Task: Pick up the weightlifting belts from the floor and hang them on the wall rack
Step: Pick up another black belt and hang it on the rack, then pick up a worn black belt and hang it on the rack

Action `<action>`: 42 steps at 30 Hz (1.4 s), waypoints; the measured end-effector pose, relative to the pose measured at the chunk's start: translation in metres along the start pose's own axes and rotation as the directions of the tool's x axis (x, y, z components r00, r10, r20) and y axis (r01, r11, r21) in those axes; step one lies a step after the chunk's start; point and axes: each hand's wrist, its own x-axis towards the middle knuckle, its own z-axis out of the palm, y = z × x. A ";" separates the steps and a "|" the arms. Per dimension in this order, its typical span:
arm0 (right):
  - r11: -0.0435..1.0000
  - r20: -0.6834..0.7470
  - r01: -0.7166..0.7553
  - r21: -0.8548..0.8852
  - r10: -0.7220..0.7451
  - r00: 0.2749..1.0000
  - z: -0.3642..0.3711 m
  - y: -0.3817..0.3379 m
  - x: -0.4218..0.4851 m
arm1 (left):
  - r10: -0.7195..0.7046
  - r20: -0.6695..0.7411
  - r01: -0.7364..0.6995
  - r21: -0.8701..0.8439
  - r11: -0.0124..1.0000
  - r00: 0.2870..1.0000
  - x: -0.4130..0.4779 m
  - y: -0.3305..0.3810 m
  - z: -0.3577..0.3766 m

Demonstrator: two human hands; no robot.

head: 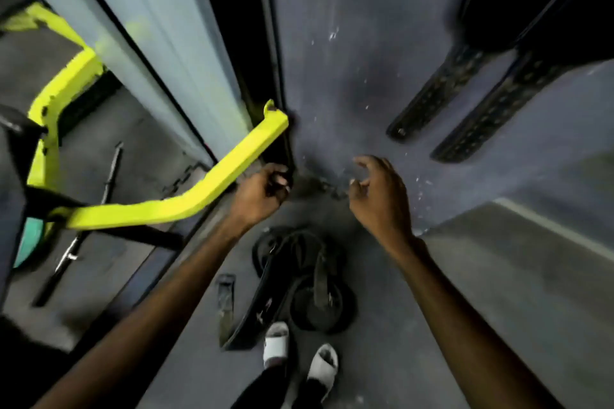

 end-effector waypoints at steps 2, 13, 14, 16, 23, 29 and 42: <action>0.998 0.073 -0.056 0.043 0.053 0.996 0.055 0.031 -0.033 | -0.113 0.061 0.114 -0.026 0.993 0.992 -0.015 -0.064 0.031; 0.885 0.403 -0.460 0.070 0.397 0.824 0.369 0.192 -0.216 | -0.534 0.238 0.466 0.288 0.837 0.811 -0.076 -0.427 0.224; 0.878 0.423 -0.474 0.062 0.407 0.809 0.397 0.205 -0.232 | -0.560 0.234 0.486 0.306 0.819 0.795 -0.079 -0.458 0.242; 0.871 0.457 -0.489 0.051 0.414 0.787 0.441 0.226 -0.258 | -0.600 0.207 0.513 0.353 0.782 0.773 -0.080 -0.507 0.270; 0.908 0.574 -0.420 -0.012 0.350 0.740 0.523 0.281 -0.303 | -0.617 0.178 0.541 0.338 0.770 0.767 -0.046 -0.599 0.345; 0.847 0.499 -0.529 0.052 0.436 0.748 0.498 0.281 -0.284 | -0.580 0.200 0.495 0.352 0.795 0.789 -0.046 -0.565 0.341; 0.485 0.228 -0.776 0.404 0.768 0.598 0.355 0.215 -0.239 | -0.132 0.415 0.104 0.088 0.991 0.900 -0.039 -0.313 0.226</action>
